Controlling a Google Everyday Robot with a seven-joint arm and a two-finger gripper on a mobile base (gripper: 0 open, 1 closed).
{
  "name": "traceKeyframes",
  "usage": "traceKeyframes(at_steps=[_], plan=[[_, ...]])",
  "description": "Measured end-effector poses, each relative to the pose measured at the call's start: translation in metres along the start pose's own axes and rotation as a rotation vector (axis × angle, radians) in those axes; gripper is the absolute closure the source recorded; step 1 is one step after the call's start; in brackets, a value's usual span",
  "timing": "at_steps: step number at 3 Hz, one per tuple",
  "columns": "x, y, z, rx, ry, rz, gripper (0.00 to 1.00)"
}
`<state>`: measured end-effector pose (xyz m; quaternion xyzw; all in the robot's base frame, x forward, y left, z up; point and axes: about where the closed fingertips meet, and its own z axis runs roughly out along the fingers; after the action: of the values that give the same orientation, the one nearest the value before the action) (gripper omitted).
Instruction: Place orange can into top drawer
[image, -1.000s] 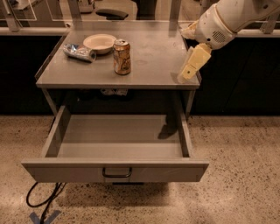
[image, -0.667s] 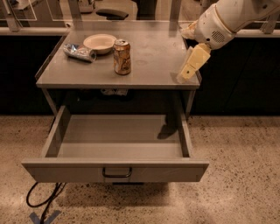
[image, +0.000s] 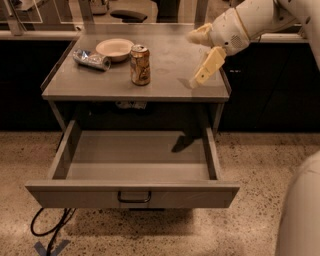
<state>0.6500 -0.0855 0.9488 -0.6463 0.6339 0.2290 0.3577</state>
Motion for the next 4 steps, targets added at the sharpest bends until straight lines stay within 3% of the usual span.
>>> traceKeyframes(at_steps=[1, 2, 3, 4], plan=[[-0.034, -0.030, 0.017, -0.002, -0.093, -0.036, 0.00], [-0.067, -0.062, 0.024, 0.089, -0.091, -0.025, 0.00], [-0.067, -0.064, 0.028, 0.091, -0.096, -0.022, 0.00], [-0.061, -0.075, 0.017, 0.160, -0.067, -0.013, 0.00]])
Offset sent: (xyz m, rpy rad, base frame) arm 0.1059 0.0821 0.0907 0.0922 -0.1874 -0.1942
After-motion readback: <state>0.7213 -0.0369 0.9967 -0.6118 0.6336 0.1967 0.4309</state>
